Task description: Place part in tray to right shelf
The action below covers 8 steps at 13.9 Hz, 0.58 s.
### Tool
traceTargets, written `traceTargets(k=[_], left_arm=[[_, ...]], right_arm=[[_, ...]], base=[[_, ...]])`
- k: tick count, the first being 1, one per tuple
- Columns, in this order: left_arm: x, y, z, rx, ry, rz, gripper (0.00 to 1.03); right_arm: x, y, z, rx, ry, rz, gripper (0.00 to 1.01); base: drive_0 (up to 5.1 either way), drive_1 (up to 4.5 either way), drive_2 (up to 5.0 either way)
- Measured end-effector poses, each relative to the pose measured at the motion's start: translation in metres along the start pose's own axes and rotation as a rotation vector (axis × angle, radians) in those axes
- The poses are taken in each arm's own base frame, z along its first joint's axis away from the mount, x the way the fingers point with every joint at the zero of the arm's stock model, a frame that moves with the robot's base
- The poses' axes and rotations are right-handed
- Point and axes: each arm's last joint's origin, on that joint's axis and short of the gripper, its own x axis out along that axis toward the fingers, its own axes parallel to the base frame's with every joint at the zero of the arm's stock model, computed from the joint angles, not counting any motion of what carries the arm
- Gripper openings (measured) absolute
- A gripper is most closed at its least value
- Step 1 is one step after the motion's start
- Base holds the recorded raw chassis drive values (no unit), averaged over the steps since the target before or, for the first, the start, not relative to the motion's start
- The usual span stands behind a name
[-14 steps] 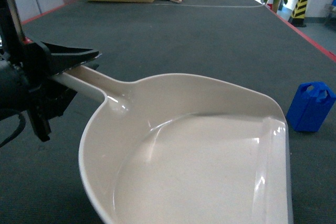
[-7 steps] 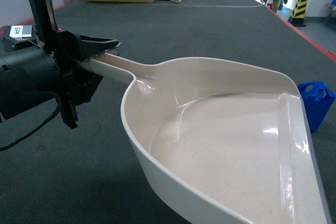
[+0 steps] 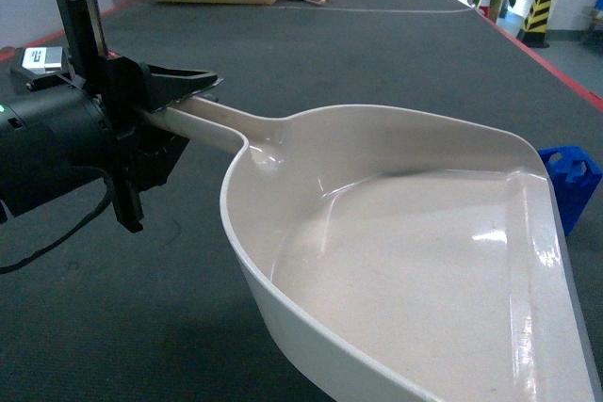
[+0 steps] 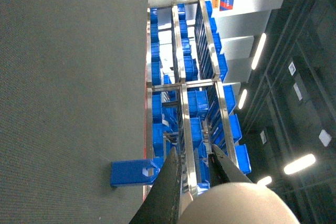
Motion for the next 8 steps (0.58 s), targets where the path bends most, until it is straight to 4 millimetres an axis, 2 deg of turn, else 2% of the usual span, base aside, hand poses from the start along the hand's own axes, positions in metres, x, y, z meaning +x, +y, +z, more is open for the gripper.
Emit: traceTargets(k=[4, 8], left_arm=[[0.0, 0.0, 0.0, 0.0, -0.001, 0.0, 0.13], [0.0, 0.0, 0.0, 0.0, -0.001, 0.0, 0.13]], right_arm=[[0.069, 0.015, 0.029, -0.053, 0.084, 0.113, 0.98], [0.116, 0.034, 0.042, -0.091, 0.108, 0.114, 0.98]], base=[[0.0, 0.0, 0.0], [0.0, 0.0, 0.0]])
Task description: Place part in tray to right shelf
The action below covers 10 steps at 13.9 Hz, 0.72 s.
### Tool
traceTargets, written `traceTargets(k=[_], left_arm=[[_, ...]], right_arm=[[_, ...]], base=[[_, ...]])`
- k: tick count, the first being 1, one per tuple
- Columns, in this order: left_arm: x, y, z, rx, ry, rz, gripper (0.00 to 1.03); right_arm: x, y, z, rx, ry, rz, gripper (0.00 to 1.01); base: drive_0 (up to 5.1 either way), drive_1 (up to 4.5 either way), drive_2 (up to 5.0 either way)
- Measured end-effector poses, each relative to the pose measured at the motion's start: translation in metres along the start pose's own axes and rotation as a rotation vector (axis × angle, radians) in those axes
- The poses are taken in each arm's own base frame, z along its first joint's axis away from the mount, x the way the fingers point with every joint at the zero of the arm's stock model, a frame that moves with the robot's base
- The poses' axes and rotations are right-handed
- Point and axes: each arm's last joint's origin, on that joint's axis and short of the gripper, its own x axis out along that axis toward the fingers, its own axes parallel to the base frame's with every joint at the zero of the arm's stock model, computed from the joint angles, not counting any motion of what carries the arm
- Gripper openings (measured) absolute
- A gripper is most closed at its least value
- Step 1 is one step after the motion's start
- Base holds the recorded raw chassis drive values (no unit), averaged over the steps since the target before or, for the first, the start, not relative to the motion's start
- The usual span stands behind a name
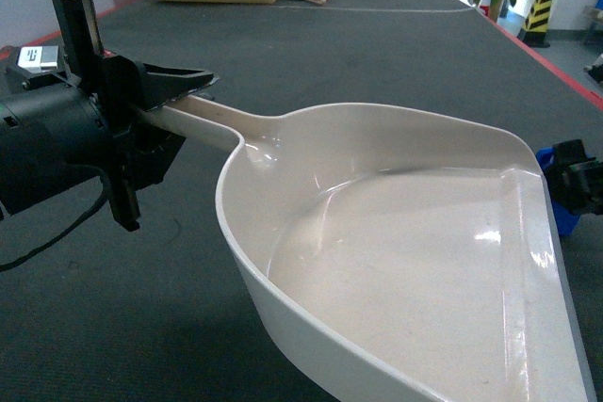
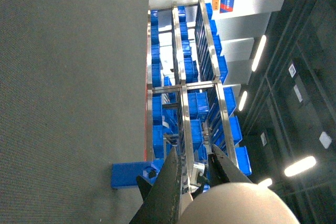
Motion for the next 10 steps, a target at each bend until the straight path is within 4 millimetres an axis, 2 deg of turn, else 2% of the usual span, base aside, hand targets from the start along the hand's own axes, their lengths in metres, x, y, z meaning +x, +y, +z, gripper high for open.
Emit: traceTargets(k=[1, 2, 4, 5, 7, 8, 10], left_arm=[[0.0, 0.0, 0.0, 0.0, 0.0, 0.0, 0.13], [0.0, 0.0, 0.0, 0.0, 0.0, 0.0, 0.13], [0.0, 0.0, 0.0, 0.0, 0.0, 0.0, 0.13], [0.0, 0.0, 0.0, 0.0, 0.0, 0.0, 0.13], [0.0, 0.0, 0.0, -0.003, 0.0, 0.0, 0.13], [0.0, 0.0, 0.0, -0.003, 0.0, 0.0, 0.13], [0.0, 0.0, 0.0, -0.006, 0.0, 0.0, 0.13]], right_arm=[[0.009, 0.006, 0.002, -0.007, -0.009, -0.004, 0.93], [0.015, 0.012, 0.001, -0.011, 0.003, -0.01, 0.82], [0.017, 0.015, -0.001, 0.002, 0.016, -0.041, 0.6], [0.012, 0.014, -0.001, 0.007, 0.016, -0.087, 0.49], [-0.022, 0.017, 0.007, 0.038, -0.029, -0.175, 0.46], [-0.052, 0.027, 0.025, 0.04, -0.124, -0.176, 0.46], [-0.113, 0.071, 0.068, -0.005, -0.361, -0.066, 0.46]], base=[[0.0, 0.0, 0.0], [0.0, 0.0, 0.0], [0.0, 0.0, 0.0], [0.0, 0.0, 0.0], [0.0, 0.0, 0.0], [0.0, 0.0, 0.0], [0.0, 0.0, 0.0]])
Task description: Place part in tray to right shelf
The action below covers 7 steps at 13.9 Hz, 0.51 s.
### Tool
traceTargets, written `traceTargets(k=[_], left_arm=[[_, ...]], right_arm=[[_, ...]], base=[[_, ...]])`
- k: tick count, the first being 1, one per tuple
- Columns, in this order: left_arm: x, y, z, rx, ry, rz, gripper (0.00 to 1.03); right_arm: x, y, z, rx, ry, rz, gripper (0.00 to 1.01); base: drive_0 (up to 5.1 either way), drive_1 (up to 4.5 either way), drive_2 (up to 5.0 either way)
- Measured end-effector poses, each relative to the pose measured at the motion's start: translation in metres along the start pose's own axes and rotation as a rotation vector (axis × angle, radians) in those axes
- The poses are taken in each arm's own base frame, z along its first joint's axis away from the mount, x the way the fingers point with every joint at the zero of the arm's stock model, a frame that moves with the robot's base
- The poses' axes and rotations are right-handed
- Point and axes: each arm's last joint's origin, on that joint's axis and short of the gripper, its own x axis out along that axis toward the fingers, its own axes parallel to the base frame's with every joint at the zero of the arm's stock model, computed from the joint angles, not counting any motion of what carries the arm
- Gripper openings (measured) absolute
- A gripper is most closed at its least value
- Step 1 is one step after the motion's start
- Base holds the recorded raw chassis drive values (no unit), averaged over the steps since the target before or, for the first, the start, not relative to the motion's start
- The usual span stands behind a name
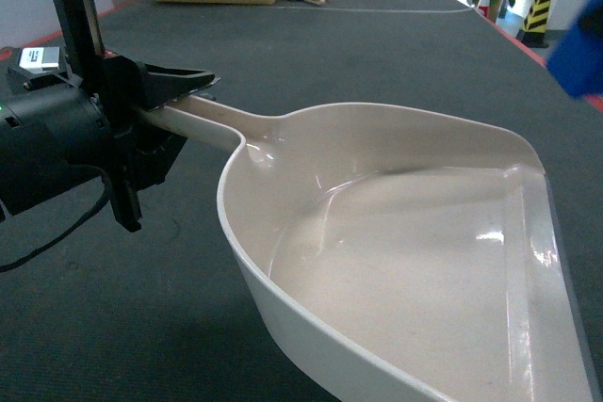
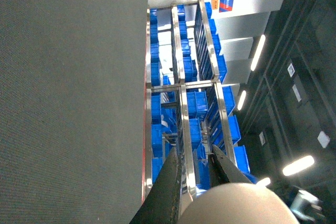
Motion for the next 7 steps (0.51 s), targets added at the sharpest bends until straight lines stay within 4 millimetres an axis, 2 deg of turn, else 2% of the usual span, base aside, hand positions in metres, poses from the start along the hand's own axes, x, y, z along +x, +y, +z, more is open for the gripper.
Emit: traceTargets(k=[1, 2, 3, 6, 7], left_arm=[[0.0, 0.0, 0.0, 0.0, 0.0, 0.0, 0.13], [0.0, 0.0, 0.0, -0.001, 0.0, 0.0, 0.13], [0.0, 0.0, 0.001, 0.0, -0.004, 0.0, 0.13], [0.0, 0.0, 0.0, -0.002, -0.001, 0.0, 0.13], [0.0, 0.0, 0.0, -0.003, -0.001, 0.0, 0.13]], right_arm=[[-0.02, 0.029, 0.019, 0.013, -0.107, 0.135, 0.46], [-0.032, 0.054, 0.023, 0.043, -0.136, 0.261, 0.46], [-0.035, 0.08, 0.015, 0.082, -0.095, 0.361, 0.46], [-0.027, 0.124, -0.028, 0.187, 0.127, 0.438, 0.46], [-0.029, 0.127, -0.033, 0.222, 0.139, 0.451, 0.57]], base=[[0.0, 0.0, 0.0], [0.0, 0.0, 0.0], [0.0, 0.0, 0.0], [0.0, 0.0, 0.0], [0.0, 0.0, 0.0]])
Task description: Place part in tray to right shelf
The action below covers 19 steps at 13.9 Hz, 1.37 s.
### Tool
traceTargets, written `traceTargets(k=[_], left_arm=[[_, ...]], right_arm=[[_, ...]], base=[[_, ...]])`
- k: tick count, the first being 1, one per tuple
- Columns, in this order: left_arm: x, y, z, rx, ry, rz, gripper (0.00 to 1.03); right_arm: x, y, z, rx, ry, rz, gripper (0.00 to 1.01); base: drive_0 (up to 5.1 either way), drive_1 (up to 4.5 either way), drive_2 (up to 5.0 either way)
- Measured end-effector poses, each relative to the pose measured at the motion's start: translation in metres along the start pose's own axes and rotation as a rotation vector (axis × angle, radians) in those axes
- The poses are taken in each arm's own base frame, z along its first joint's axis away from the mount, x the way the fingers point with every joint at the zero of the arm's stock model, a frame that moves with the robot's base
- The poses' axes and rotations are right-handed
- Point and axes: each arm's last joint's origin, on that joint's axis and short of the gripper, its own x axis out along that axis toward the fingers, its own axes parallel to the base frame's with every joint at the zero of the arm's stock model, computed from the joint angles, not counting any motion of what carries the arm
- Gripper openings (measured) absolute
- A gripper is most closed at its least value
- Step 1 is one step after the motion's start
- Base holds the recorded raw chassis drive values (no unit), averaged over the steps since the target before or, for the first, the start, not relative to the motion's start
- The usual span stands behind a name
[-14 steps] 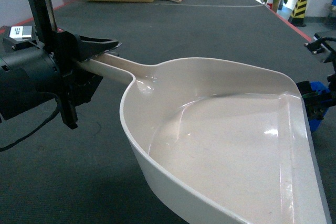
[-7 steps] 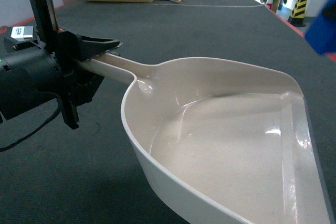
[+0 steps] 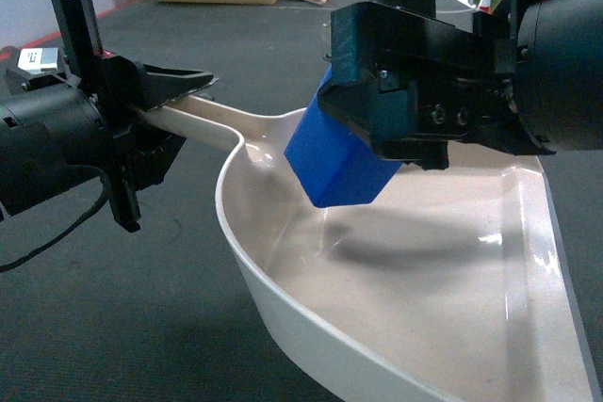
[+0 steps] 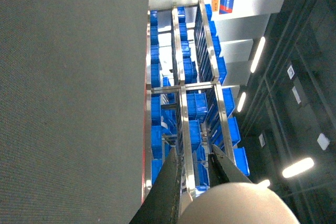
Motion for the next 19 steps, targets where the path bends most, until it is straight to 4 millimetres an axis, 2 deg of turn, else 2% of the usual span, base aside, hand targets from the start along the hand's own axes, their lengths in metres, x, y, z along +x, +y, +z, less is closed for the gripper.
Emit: traceTargets(k=[2, 3, 4, 5, 6, 7, 8, 9, 19], left_arm=[[0.0, 0.0, 0.0, 0.002, 0.0, 0.001, 0.13], [0.0, 0.0, 0.0, 0.007, -0.002, 0.002, 0.13], [0.0, 0.0, 0.0, 0.004, -0.001, 0.001, 0.13], [0.0, 0.0, 0.0, 0.005, 0.0, 0.001, 0.13], [0.0, 0.0, 0.0, 0.006, 0.0, 0.001, 0.13], [0.0, 0.0, 0.0, 0.006, -0.001, 0.001, 0.13], [0.0, 0.0, 0.0, 0.006, -0.001, 0.001, 0.13], [0.0, 0.0, 0.0, 0.006, 0.0, 0.001, 0.13], [0.0, 0.0, 0.0, 0.006, 0.0, 0.001, 0.13]], right_arm=[[-0.021, -0.006, 0.006, 0.071, -0.045, -0.032, 0.81], [-0.044, -0.012, 0.012, 0.092, -0.097, -0.063, 0.94], [-0.062, -0.016, 0.017, 0.098, -0.155, -0.089, 1.0], [-0.105, -0.028, 0.018, 0.038, -0.356, -0.267, 0.98], [-0.135, -0.042, 0.003, -0.065, -0.508, -0.501, 0.98], [-0.157, -0.055, -0.026, -0.191, -0.558, -0.738, 0.98], [-0.165, -0.069, -0.06, -0.221, -0.429, -0.838, 0.98], [-0.164, -0.071, -0.066, -0.231, -0.395, -0.853, 0.98], [-0.164, -0.071, -0.064, -0.272, -0.393, -0.843, 0.98]], base=[[0.0, 0.0, 0.0], [0.0, 0.0, 0.0], [0.0, 0.0, 0.0], [0.0, 0.0, 0.0], [0.0, 0.0, 0.0], [0.0, 0.0, 0.0], [0.0, 0.0, 0.0], [0.0, 0.0, 0.0], [0.0, 0.0, 0.0]])
